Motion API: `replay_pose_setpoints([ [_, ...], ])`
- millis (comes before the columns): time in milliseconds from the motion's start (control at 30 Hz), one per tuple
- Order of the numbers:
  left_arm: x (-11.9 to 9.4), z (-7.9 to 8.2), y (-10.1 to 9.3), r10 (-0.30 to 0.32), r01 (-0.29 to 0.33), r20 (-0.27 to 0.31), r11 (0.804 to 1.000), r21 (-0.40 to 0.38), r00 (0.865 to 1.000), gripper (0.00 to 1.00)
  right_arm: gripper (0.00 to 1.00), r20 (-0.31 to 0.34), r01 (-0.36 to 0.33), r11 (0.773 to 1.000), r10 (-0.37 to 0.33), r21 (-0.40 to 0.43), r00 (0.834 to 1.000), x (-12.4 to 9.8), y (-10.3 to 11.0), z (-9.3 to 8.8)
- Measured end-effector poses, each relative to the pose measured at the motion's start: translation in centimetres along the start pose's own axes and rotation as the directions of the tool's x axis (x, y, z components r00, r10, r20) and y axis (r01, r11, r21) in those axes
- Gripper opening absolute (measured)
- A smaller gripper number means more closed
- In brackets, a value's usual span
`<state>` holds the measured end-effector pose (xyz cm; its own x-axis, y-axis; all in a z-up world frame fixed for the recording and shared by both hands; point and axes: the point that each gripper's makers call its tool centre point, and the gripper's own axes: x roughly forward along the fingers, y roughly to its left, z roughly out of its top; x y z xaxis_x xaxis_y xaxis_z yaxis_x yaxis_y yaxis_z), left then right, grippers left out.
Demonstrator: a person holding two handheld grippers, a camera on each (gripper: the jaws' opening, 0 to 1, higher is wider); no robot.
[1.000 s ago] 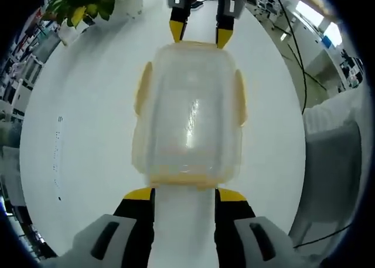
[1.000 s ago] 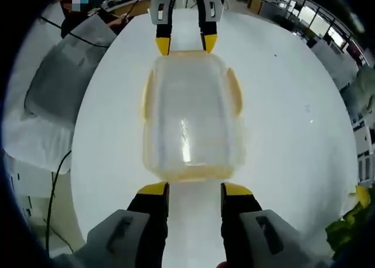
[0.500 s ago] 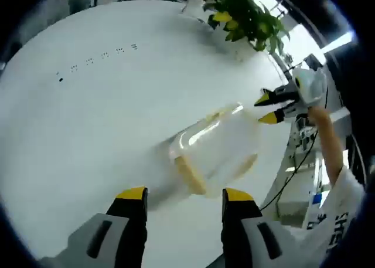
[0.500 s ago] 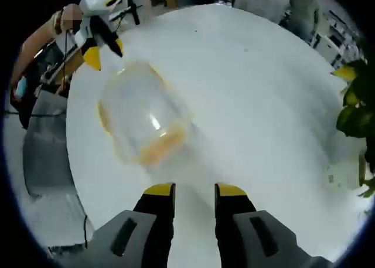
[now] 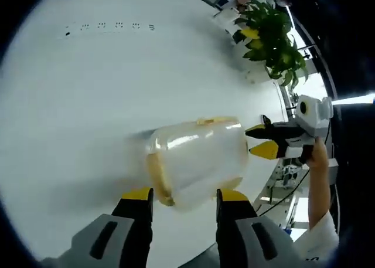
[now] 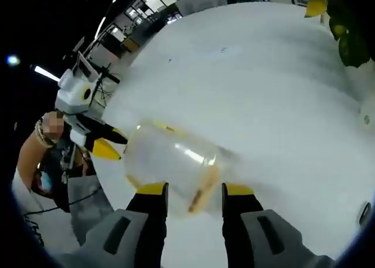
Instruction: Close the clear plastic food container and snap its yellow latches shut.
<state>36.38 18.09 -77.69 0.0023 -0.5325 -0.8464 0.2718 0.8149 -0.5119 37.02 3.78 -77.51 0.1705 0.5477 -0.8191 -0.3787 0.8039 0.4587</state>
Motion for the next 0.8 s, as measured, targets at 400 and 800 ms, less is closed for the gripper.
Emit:
replay_pose_setpoints([
  [400,0.3,0.0,0.2,0.045,-0.043,-0.013,0.996,0.074,0.999,0.37,0.28,-0.058,0.029,0.998,-0.032,-0.059,0.998,0.6,-0.4,0.2],
  [800,0.0,1.2,0.6,0.119,-0.118,0.004,0.975,0.188,0.993,0.23,0.23,-0.063,0.025,0.999,-0.028,-0.043,0.998,0.4,-0.6,0.2],
])
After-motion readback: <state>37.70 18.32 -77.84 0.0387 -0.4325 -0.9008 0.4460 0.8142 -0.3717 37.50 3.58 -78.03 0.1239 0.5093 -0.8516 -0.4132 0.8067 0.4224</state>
